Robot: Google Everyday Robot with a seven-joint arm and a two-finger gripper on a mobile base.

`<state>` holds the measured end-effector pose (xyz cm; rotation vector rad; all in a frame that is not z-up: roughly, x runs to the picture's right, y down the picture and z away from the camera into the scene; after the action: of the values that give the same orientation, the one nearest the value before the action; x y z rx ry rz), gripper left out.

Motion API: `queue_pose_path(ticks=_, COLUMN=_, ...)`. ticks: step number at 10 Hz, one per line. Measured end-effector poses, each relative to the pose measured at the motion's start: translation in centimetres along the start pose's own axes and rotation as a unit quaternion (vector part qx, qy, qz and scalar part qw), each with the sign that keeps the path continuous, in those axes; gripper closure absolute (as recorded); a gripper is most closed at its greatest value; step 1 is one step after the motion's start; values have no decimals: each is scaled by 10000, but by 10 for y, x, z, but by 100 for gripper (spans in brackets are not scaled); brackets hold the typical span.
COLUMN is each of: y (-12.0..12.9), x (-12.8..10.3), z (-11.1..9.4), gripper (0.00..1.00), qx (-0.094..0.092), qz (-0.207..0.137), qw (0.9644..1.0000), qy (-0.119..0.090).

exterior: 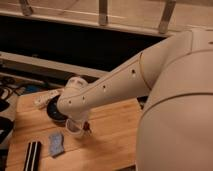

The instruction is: Place the pepper in the ceramic cup

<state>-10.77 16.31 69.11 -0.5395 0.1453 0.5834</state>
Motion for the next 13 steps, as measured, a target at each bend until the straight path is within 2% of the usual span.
queue_pose_path(ticks=2, y=1, x=-1, z=0, gripper=90, qx=18, qz=-33, qw=10000, qy=-14)
queue_pose_path(ticks=4, y=10, x=-17, z=-6, gripper=90, qx=45, qz=-209, qw=9998, qy=-49)
queue_pose_path(ticks=6, y=24, x=-35, z=-4, gripper=89, qx=-19, qz=-437, qw=9990, qy=-42)
queue_pose_path(ticks=7, y=24, x=-37, z=-3, gripper=83, qx=-27, qz=-484, qw=9988, qy=-35)
queue_pose_path(ticks=11, y=26, x=-44, z=-9, gripper=43, qx=-9, qz=-611, qw=9981, qy=-49)
queue_pose_path(ticks=12, y=25, x=-44, z=-11, gripper=37, qx=12, qz=-610, qw=9981, qy=-64)
queue_pose_path(ticks=13, y=22, x=-45, z=-14, gripper=35, qx=30, qz=-594, qw=9982, qy=-91)
